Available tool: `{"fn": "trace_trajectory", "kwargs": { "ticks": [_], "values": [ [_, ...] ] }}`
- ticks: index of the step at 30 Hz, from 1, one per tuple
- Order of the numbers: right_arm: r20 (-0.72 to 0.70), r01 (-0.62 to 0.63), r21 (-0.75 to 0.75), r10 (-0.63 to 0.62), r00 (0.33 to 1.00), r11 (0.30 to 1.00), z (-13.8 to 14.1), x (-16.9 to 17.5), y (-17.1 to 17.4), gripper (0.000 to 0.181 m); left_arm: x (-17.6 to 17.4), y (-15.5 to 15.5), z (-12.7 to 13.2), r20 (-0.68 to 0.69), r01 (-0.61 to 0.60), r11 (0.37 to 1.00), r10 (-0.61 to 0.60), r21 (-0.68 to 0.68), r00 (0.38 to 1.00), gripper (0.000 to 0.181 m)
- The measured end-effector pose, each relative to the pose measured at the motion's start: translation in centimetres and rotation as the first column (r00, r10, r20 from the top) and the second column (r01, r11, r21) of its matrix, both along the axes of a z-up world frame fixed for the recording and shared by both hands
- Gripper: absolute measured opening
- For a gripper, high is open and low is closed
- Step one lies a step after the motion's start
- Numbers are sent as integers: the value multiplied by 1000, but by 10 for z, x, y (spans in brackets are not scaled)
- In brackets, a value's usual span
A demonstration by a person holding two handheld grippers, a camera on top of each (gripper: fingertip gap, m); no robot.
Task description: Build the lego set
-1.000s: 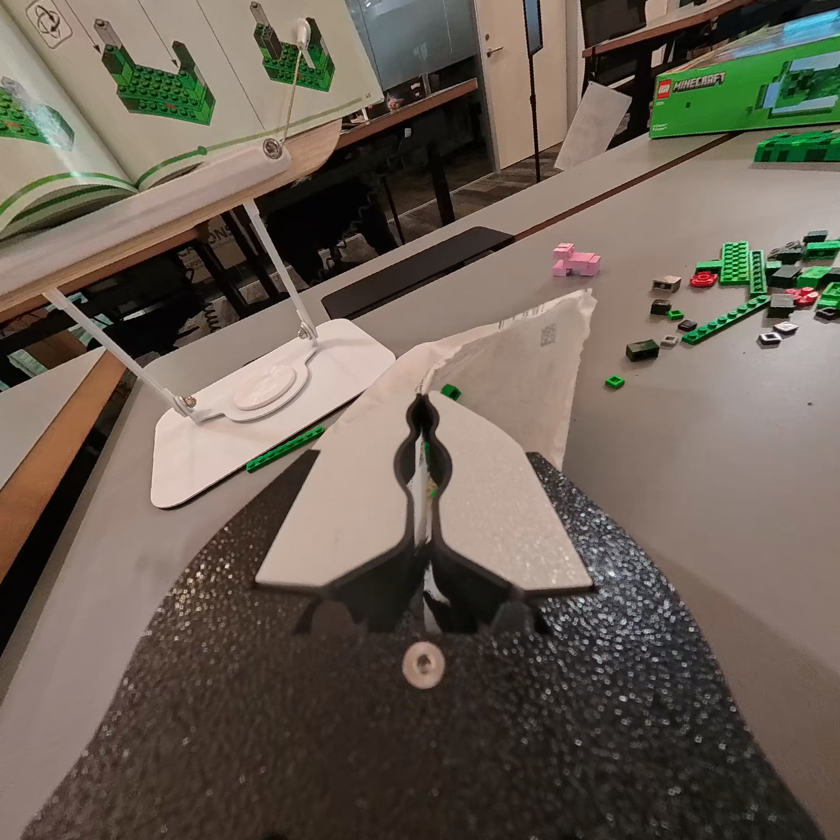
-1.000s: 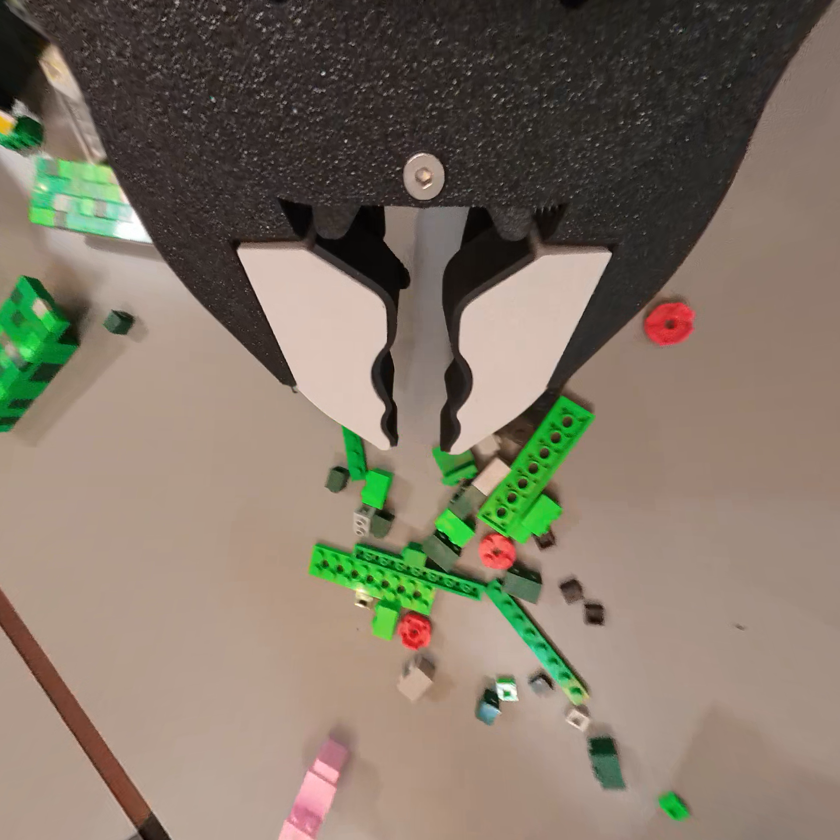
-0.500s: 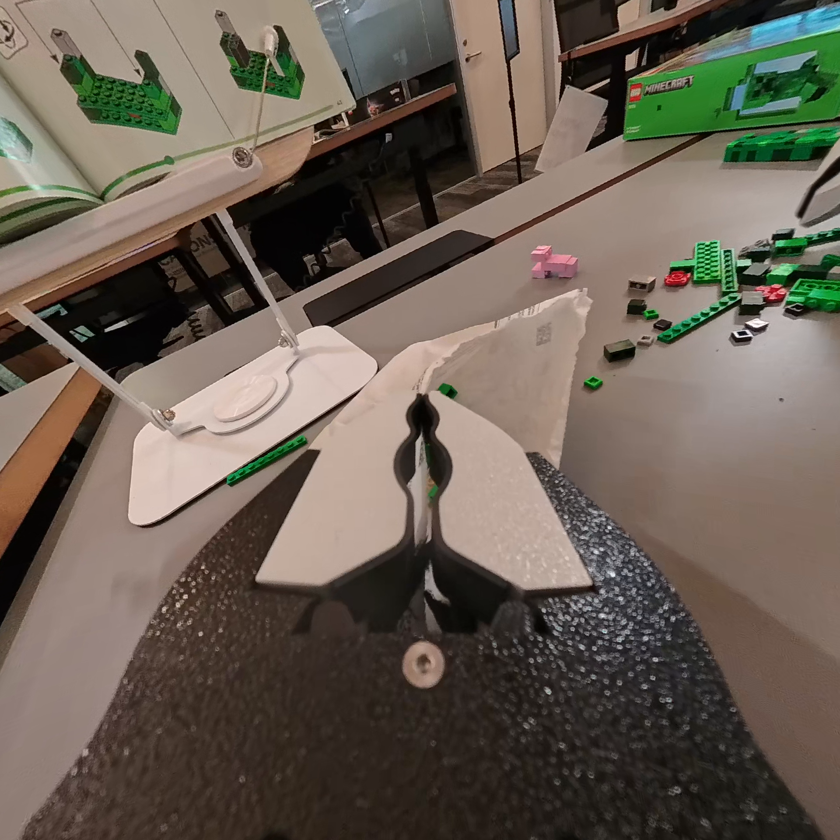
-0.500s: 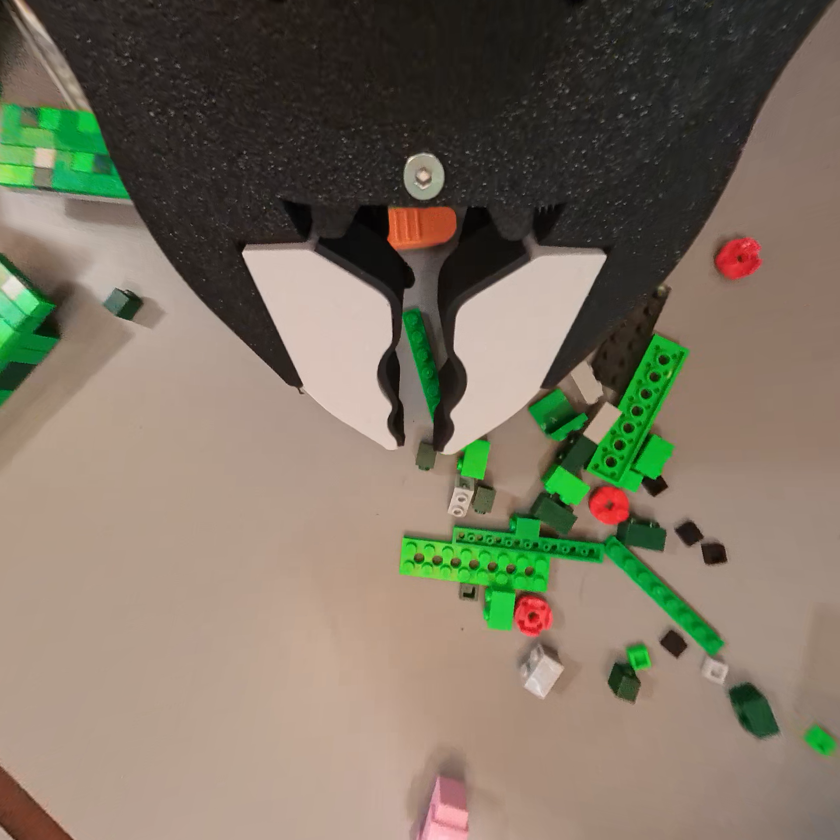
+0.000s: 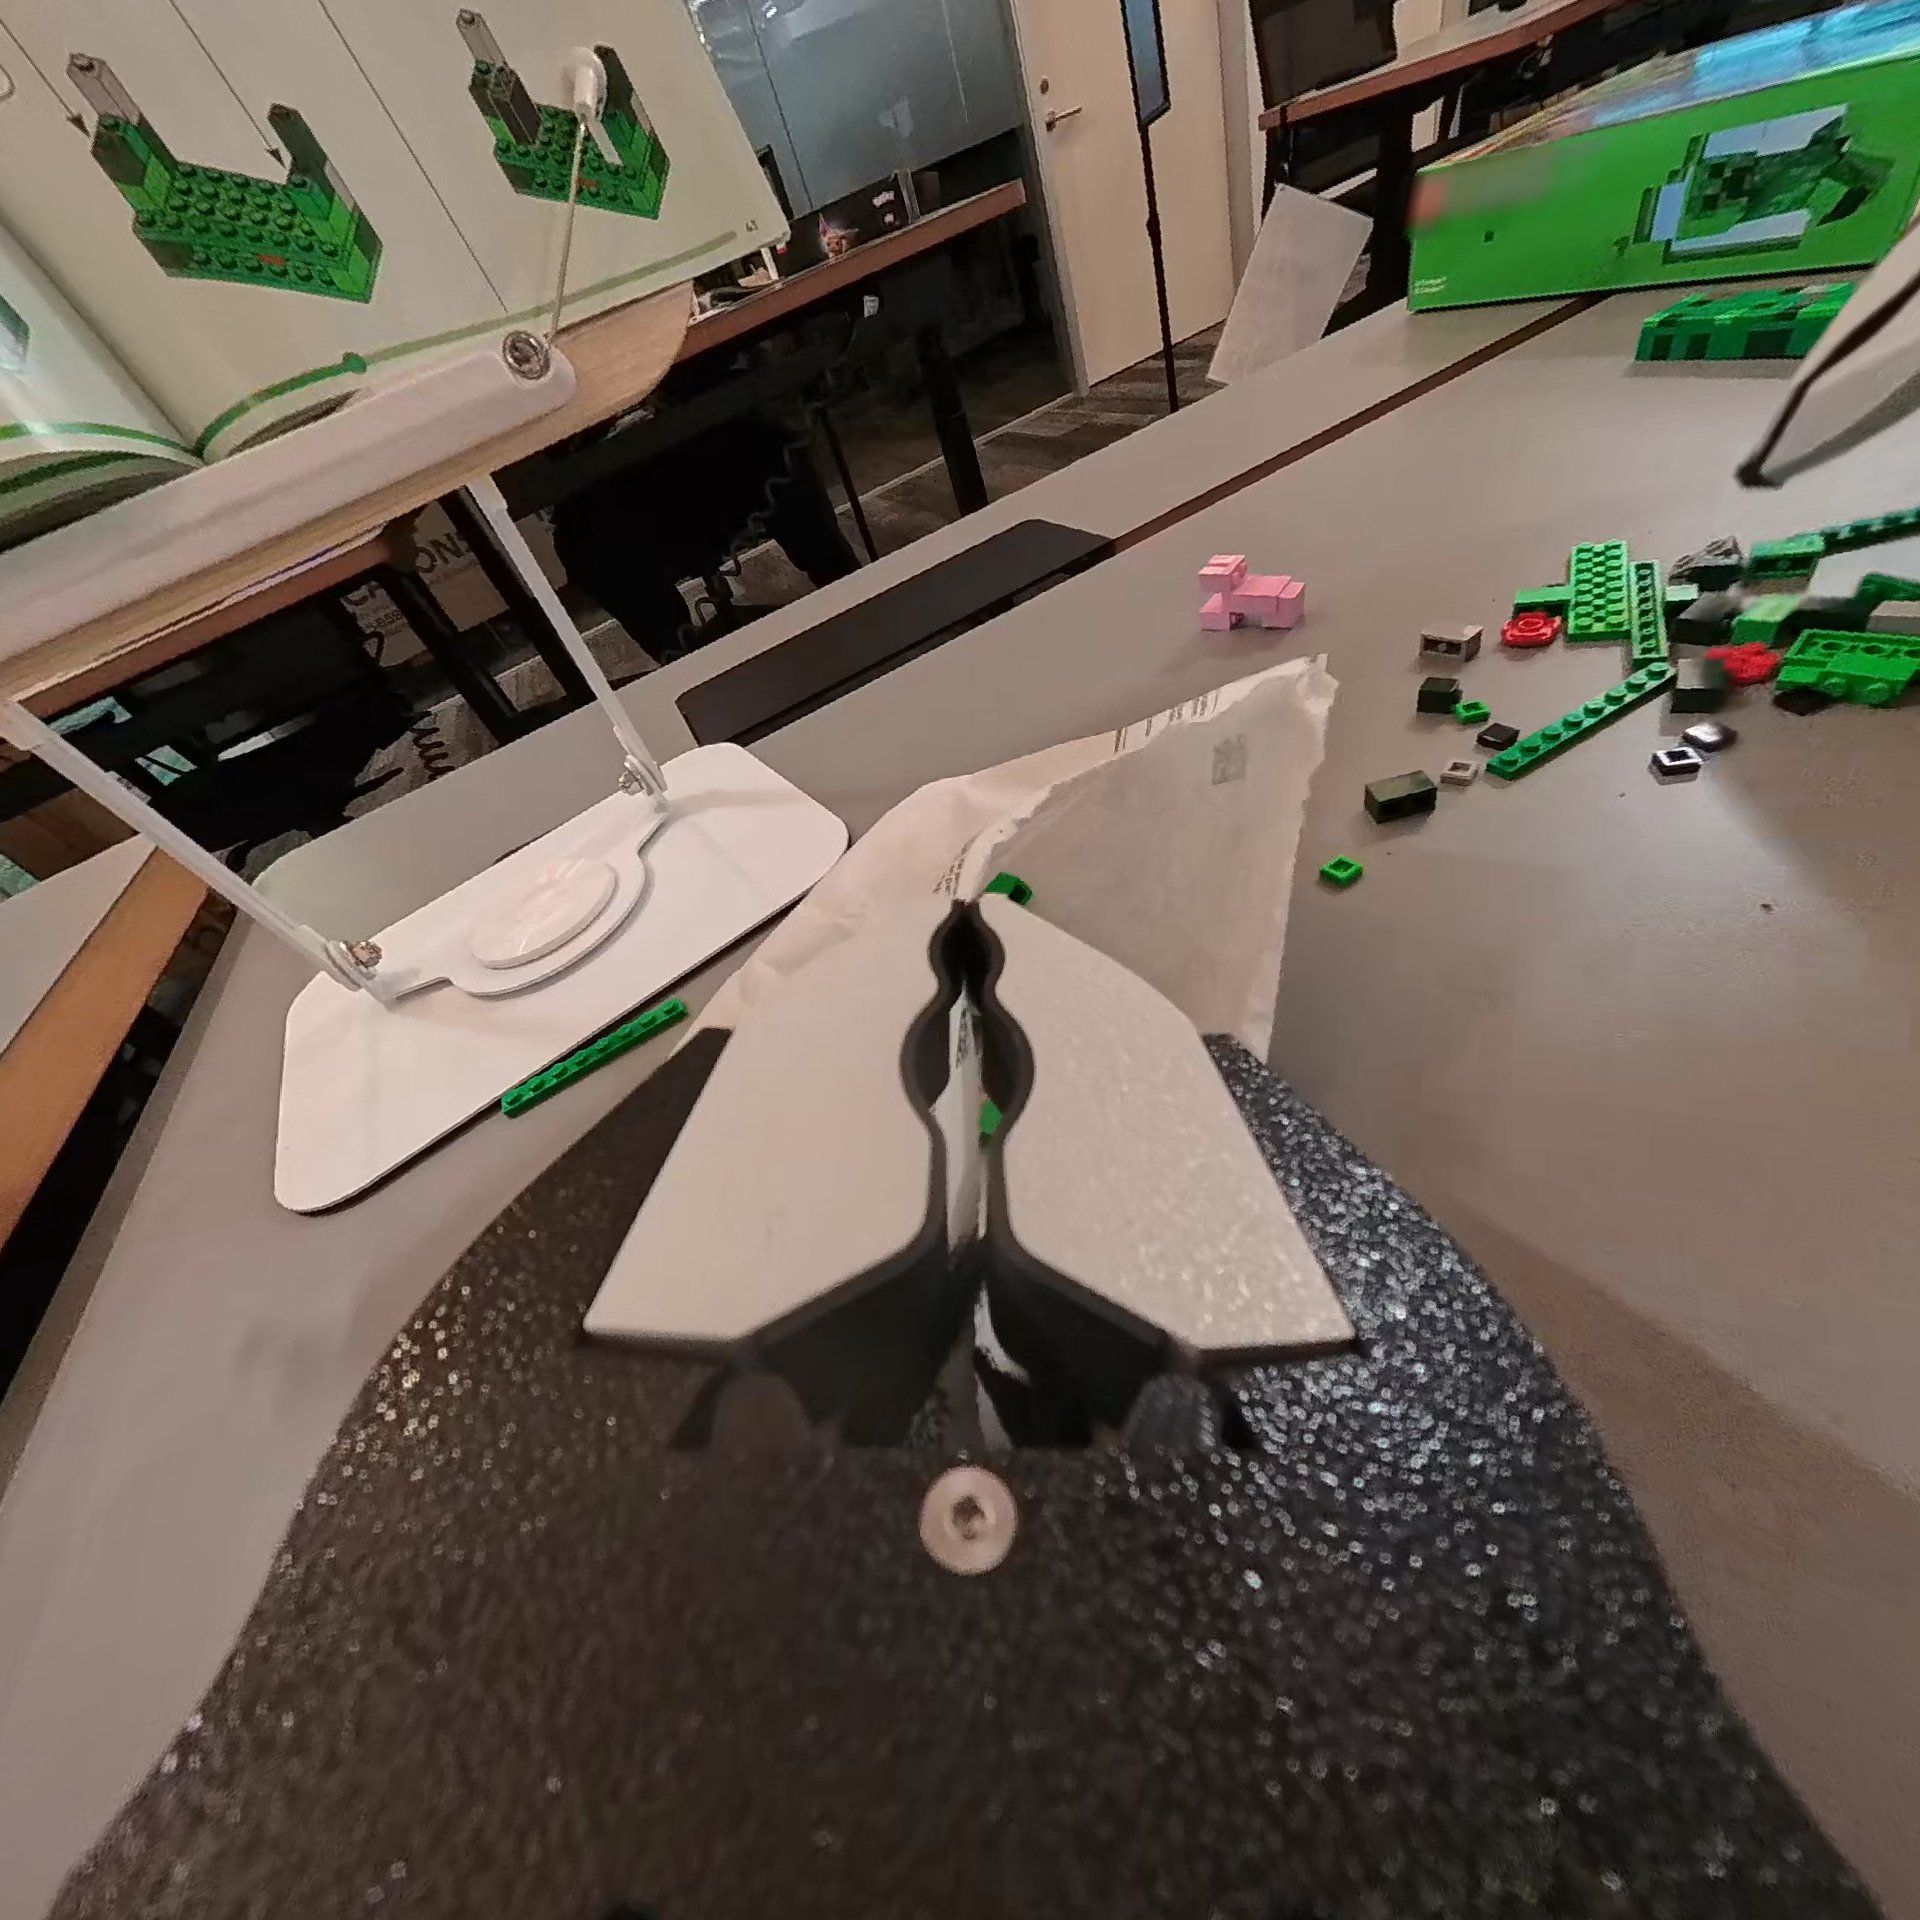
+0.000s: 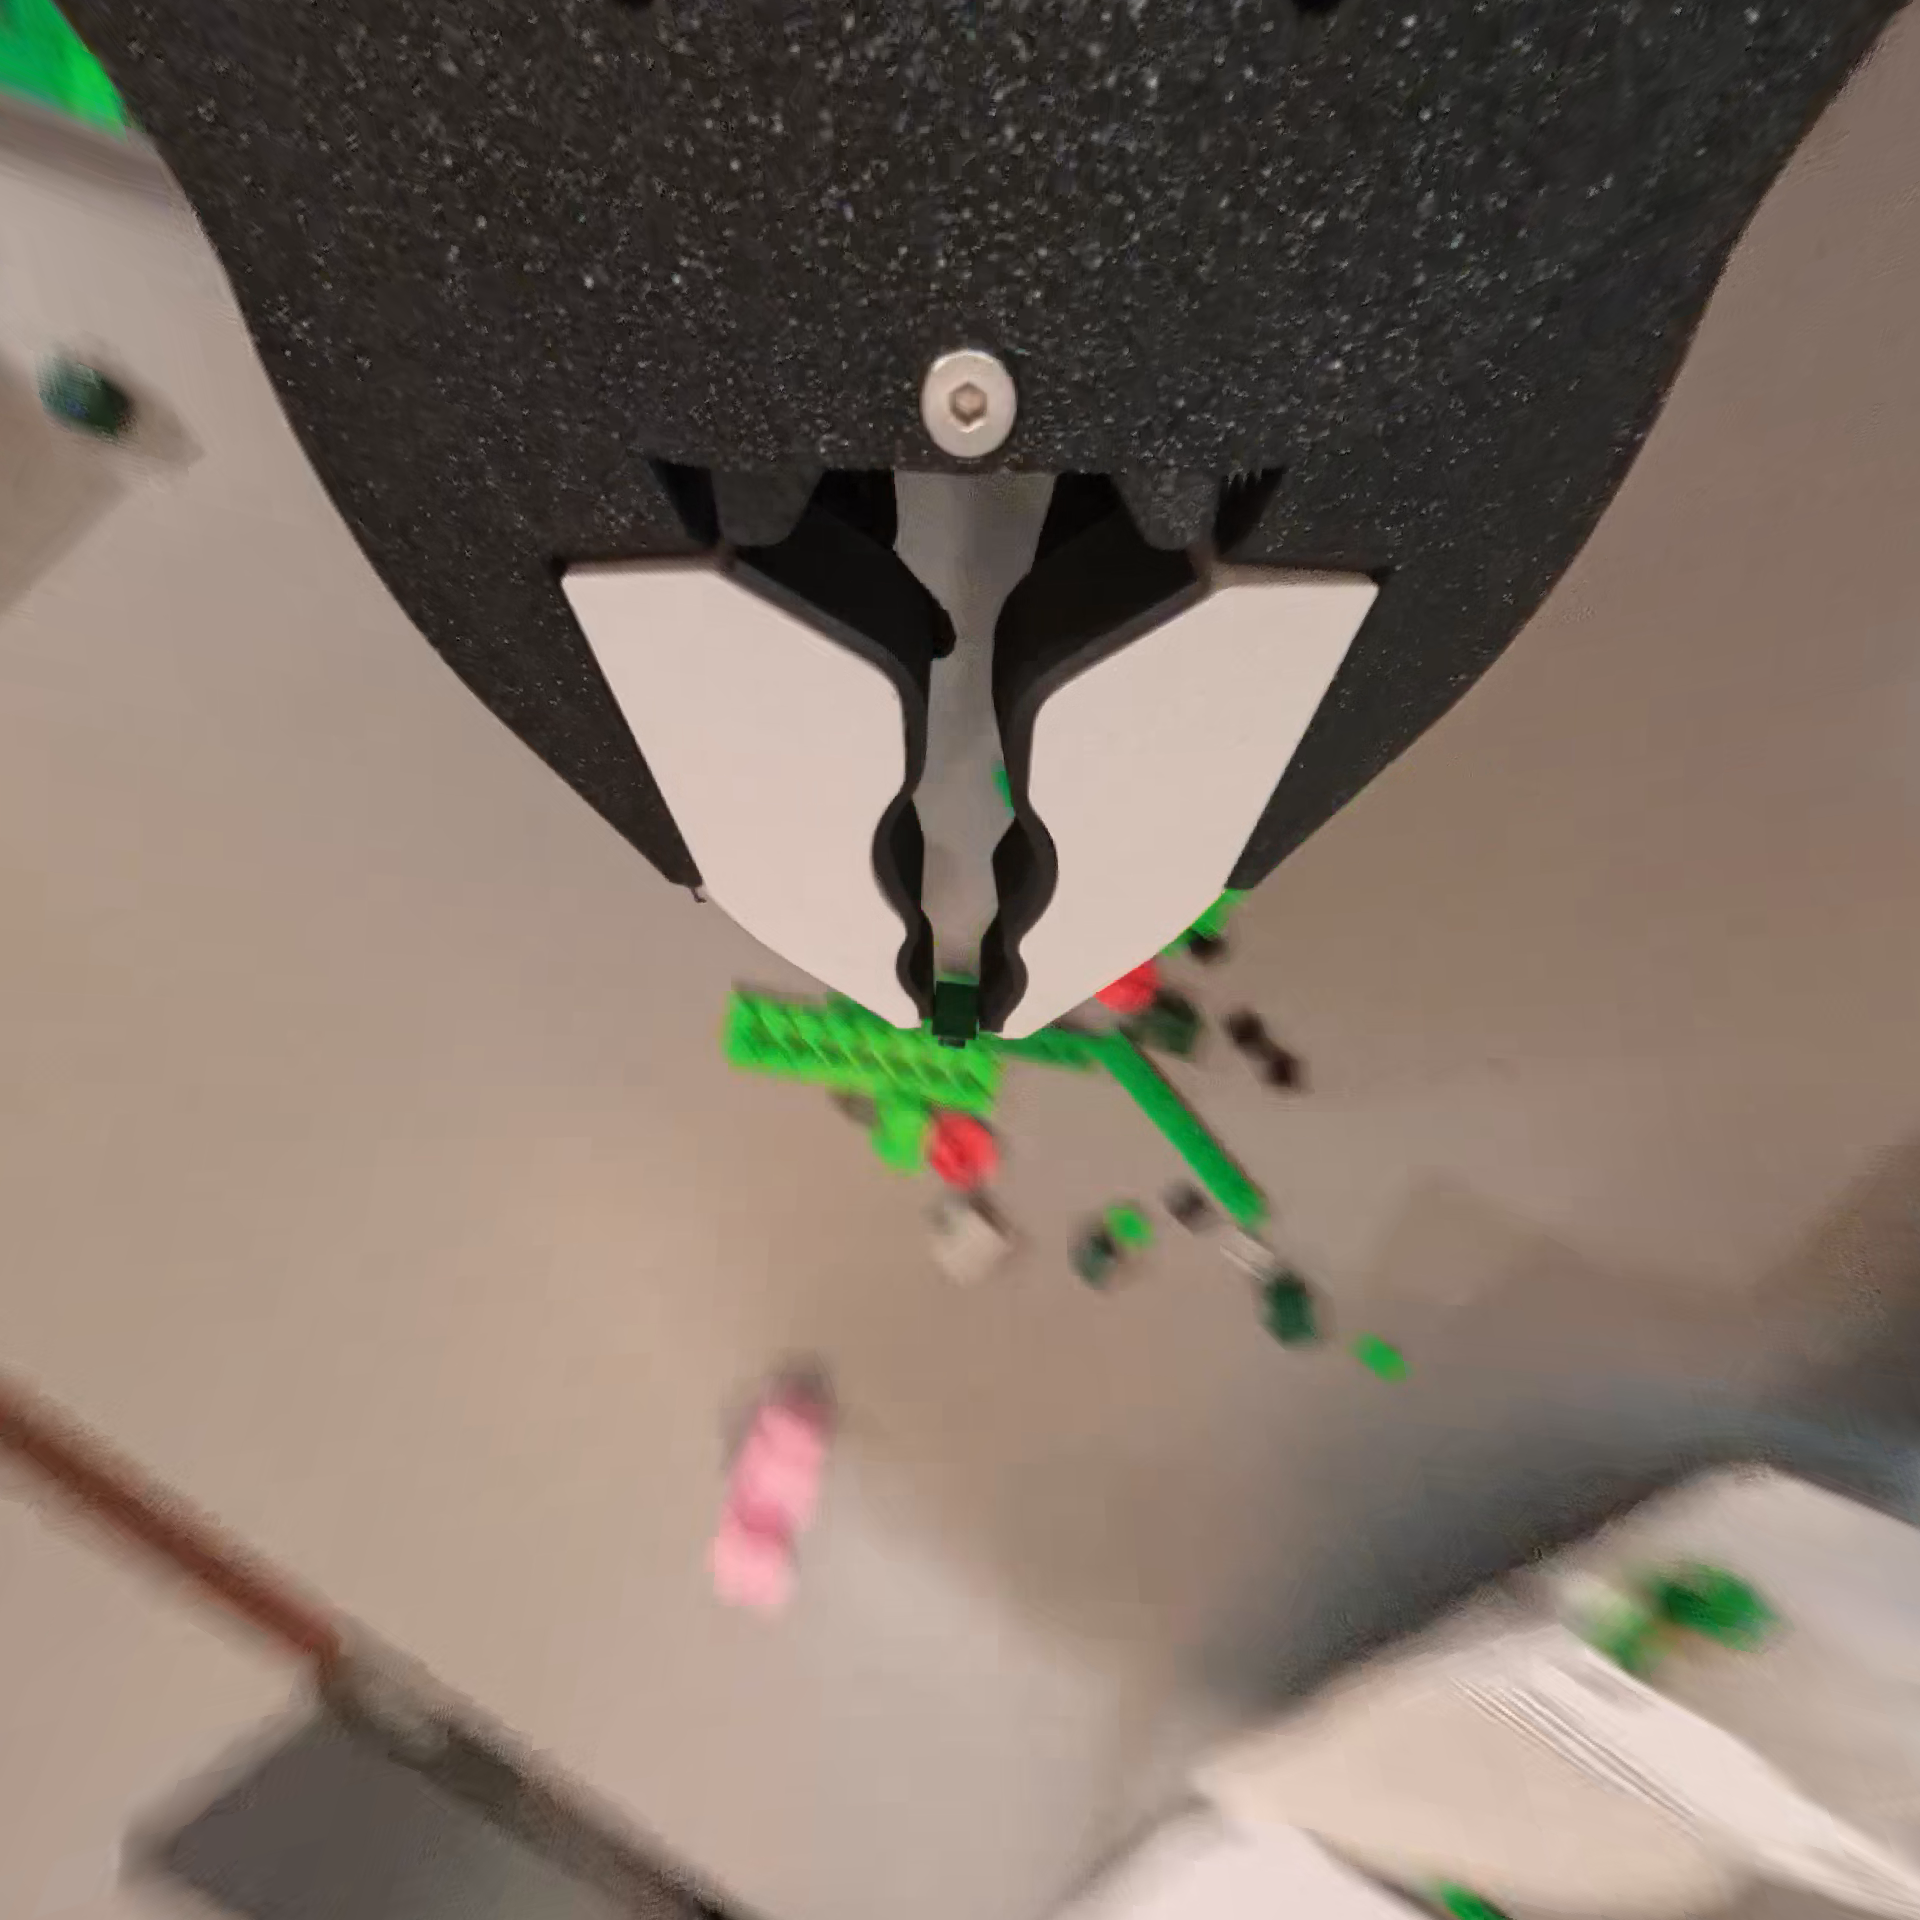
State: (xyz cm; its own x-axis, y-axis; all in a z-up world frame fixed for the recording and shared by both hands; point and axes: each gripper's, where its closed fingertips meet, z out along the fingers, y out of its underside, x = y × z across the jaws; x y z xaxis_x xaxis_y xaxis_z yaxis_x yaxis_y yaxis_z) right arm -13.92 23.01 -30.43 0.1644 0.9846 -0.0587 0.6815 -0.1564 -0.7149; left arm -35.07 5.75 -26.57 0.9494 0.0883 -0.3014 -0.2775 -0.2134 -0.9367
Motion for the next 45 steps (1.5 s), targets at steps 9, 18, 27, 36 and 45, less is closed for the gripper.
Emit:
{"fn": "trace_trajectory", "kwargs": {
  "ticks": [9, 18, 27, 36, 45],
  "values": [
    [-64, -411, 457, 490, 869, 789, 33, -121, -157, 8, 0, 1, 4, -15, -16, 1000, 16, 17, 1000, 0],
    [-15, -343, 609, 442, 897, 715, 14, -175, -163, 12, -1, -1, 8, 2, -16, 999, 16, 37, 1000, 0],
    [-108, -249, 486, 341, 934, 838, 32, -94, -134, 10, 3, 0, 4, -3, 6, 1000, -6, 17, 1000, 0],
    [6, 63, 153, -65, 998, 986, -9, 14, -19, 10, 12, 4, 1, -18, 35, 999, -35, 0, 999, 0],
    [125, 96, 106, -109, 986, 990, -35, 12, -10, 10, 8, 1, 5, -12, 25, 999, -24, 21, 1000, 0]
  ]
}}
